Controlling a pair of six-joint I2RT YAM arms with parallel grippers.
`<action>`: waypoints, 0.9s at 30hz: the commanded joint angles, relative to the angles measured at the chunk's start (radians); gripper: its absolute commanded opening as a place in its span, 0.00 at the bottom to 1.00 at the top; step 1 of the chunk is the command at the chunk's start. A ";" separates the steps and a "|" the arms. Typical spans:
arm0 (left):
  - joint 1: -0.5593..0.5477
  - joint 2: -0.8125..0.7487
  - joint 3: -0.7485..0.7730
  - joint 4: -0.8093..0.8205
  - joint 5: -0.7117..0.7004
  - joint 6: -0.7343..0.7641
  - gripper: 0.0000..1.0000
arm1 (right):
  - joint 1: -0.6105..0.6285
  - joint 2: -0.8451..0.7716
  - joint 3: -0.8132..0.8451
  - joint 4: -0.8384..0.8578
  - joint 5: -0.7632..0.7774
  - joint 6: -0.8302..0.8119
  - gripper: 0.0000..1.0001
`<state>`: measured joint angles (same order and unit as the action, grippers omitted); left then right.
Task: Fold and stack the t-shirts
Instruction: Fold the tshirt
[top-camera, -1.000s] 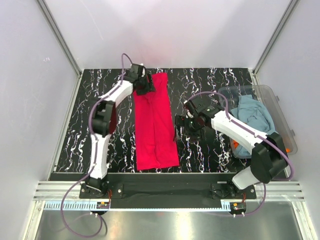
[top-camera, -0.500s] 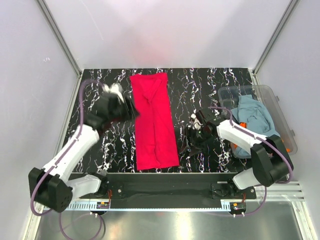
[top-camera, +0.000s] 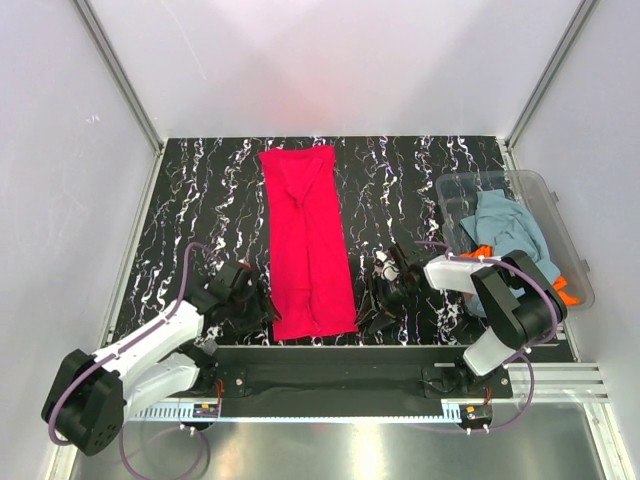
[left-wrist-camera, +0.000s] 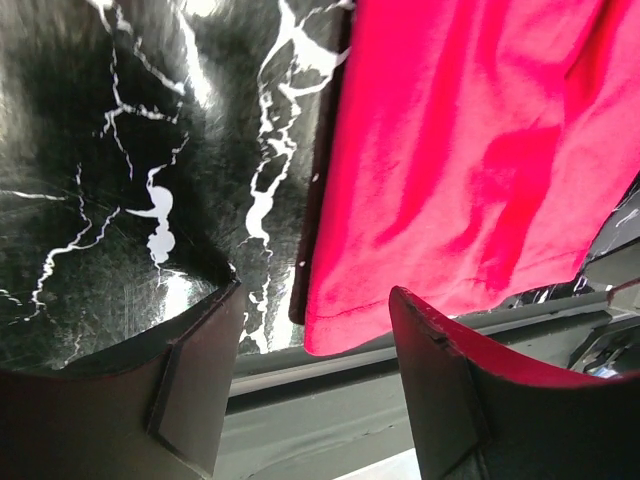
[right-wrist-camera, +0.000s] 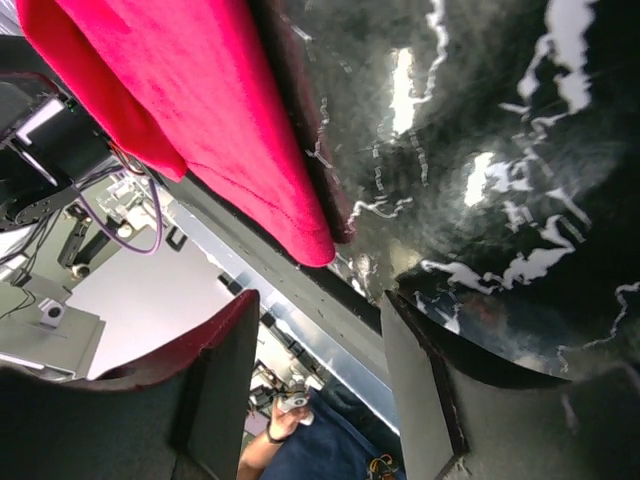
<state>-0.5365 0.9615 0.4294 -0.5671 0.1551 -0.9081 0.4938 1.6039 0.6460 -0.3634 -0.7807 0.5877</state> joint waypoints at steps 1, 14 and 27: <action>-0.005 -0.029 -0.049 0.082 0.035 -0.072 0.65 | -0.001 0.014 -0.029 0.112 -0.045 0.047 0.58; -0.005 -0.012 -0.121 0.096 0.072 -0.126 0.56 | 0.022 0.083 -0.039 0.187 0.037 0.070 0.48; -0.005 -0.040 -0.165 0.062 0.083 -0.167 0.48 | 0.048 0.097 -0.049 0.196 0.106 0.090 0.40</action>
<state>-0.5365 0.9230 0.3084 -0.4202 0.2699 -1.0779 0.5243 1.6737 0.6121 -0.1757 -0.8120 0.6807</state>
